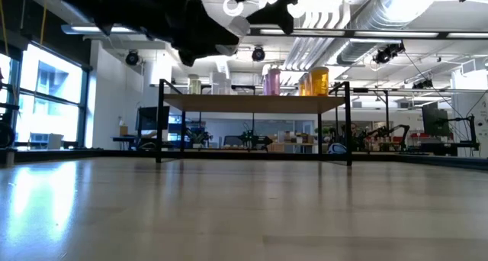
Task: Pick and place medicine bottles onto shelf by color
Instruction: Put the white pill bottle aligned with the other white pill bottles on the shelf
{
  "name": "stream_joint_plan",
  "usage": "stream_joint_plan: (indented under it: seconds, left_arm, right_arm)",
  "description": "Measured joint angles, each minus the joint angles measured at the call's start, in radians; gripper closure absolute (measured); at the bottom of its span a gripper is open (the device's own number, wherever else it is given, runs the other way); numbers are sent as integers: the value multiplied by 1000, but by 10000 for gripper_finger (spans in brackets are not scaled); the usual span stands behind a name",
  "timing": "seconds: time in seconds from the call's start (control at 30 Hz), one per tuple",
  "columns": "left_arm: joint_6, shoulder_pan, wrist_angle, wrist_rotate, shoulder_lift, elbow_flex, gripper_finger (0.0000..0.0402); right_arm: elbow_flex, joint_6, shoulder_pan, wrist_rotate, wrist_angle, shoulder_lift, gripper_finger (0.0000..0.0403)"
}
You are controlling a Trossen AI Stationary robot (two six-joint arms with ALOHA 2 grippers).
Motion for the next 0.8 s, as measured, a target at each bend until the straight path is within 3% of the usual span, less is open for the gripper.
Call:
stream_joint_plan:
  seconds: [0.43,0.6,0.8]
  left_arm:
    - [-13,26,409,-3,-4,-206,253]
    - [12,27,527,-12,-4,-258,253]
    - [74,35,537,-33,-1,-264,253]
  right_arm:
    - [272,-227,-69,-1,-147,7,167]
    - [298,-304,-91,-10,-145,7,167]
    - [299,-372,-86,-100,-114,74,167]
